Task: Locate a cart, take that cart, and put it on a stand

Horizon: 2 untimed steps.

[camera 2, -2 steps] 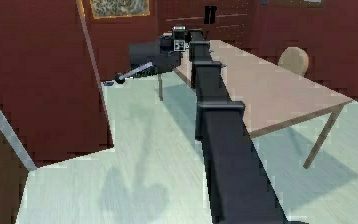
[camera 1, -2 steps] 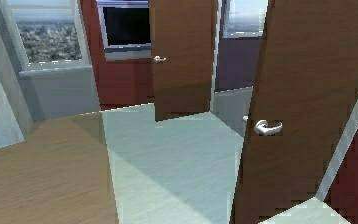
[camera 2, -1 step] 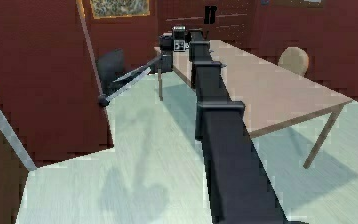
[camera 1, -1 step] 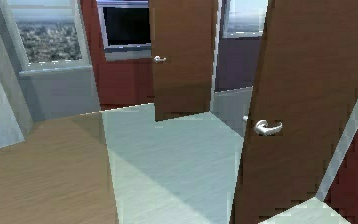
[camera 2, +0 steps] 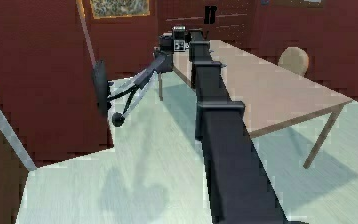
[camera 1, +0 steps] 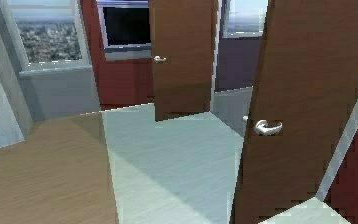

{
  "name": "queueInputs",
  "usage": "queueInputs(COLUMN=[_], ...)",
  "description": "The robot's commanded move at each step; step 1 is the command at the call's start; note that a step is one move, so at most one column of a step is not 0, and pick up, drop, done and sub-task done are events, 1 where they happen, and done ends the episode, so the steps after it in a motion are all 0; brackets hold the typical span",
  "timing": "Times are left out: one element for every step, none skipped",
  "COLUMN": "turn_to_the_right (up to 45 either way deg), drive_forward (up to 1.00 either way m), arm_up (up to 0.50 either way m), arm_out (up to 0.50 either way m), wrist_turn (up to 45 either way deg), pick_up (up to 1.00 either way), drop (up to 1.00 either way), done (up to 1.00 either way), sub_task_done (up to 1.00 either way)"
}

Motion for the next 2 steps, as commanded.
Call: queueInputs(turn_to_the_right=[0.0,-18.0], drive_forward=[0.00,0.00], arm_up=[0.00,0.00], arm_out=[-0.48,0.00], wrist_turn=[0.0,0.0], pick_up=[0.00,0.00], drop=[0.00,0.00], done=[0.00,0.00], sub_task_done=[0.00,0.00])
